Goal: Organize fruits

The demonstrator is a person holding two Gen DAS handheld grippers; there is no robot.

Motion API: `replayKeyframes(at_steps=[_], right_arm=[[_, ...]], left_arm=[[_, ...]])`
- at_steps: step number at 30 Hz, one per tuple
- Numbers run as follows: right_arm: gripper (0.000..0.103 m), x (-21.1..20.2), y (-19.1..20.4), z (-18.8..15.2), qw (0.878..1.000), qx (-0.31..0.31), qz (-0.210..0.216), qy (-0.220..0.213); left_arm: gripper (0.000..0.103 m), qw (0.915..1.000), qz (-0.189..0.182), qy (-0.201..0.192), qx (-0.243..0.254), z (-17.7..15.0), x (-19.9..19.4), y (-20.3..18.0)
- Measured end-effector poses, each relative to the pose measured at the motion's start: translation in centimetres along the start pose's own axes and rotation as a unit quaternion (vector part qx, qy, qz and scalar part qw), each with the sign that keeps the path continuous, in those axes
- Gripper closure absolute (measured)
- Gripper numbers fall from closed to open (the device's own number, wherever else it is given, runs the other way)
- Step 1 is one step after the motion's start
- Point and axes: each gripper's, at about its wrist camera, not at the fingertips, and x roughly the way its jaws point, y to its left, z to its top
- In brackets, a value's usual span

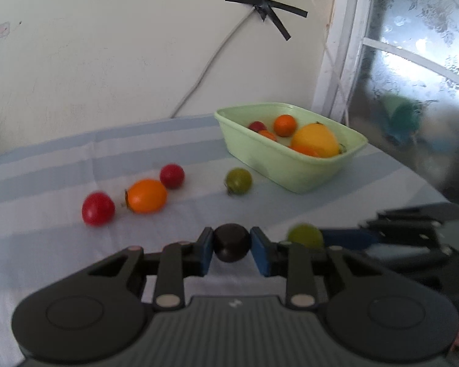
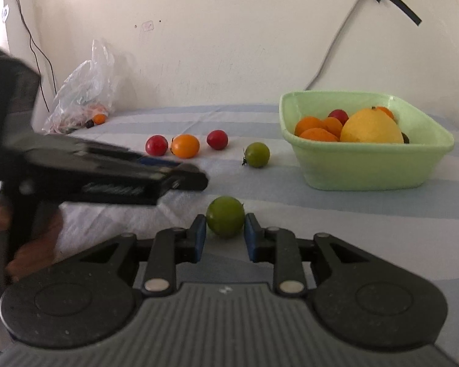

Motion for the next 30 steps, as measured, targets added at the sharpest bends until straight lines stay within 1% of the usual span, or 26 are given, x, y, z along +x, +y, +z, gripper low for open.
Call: replayKeyframes(at_steps=[3, 7, 11, 14, 16, 18, 20, 24, 28, 30], right_arm=[[0.074, -0.9, -0.3, -0.1, 1.000, 0.004, 0.002, -0.026], [0.074, -2.6, -1.0, 0.5, 0.998, 0.004, -0.005, -0.062], [0.074, -4.2, -3.3, 2.0, 0.994, 0.009, -0.037, -0.106], [0.074, -4.2, -5.4, 3.6, 0.990, 0.009, -0.064, -0.125], [0.074, -3.6, -7.2, 4.8, 0.989, 0.016, -0.069, -0.130], [0.074, -2.4, -9.3, 5.9, 0.989, 0.032, -0.074, -0.124], [0.074, -1.3, -11.2, 6.6, 0.990, 0.048, -0.073, -0.115], [0.074, 1.1, -14.2, 7.4, 0.988, 0.076, -0.084, -0.101], [0.072, 2.4, -15.5, 7.4, 0.987, 0.102, -0.088, -0.092], [0.070, 2.7, -15.8, 7.2, 0.986, 0.105, -0.090, -0.088]], left_arm=[[0.076, 0.9998, -0.013, -0.002, -0.017, 0.3, -1.1, 0.1], [0.076, 0.9984, -0.039, -0.030, -0.029, 3.0, -2.1, -0.4], [0.076, 0.9961, -0.064, -0.054, -0.027, 6.7, -1.4, -1.5], [0.076, 0.9953, -0.066, -0.068, -0.018, 9.4, 0.5, -2.6], [0.076, 0.9958, -0.065, -0.062, -0.019, 11.1, 2.7, -3.0], [0.076, 0.9964, -0.063, -0.049, -0.027, 12.3, 4.9, -3.2], [0.076, 0.9967, -0.064, -0.028, -0.041, 12.9, 7.3, -3.1], [0.076, 0.9957, -0.065, 0.002, -0.065, 13.5, 10.7, -2.5], [0.075, 0.9955, -0.065, 0.018, -0.066, 13.9, 12.9, -2.6], [0.070, 0.9955, -0.067, 0.021, -0.063, 14.0, 13.4, -2.8]])
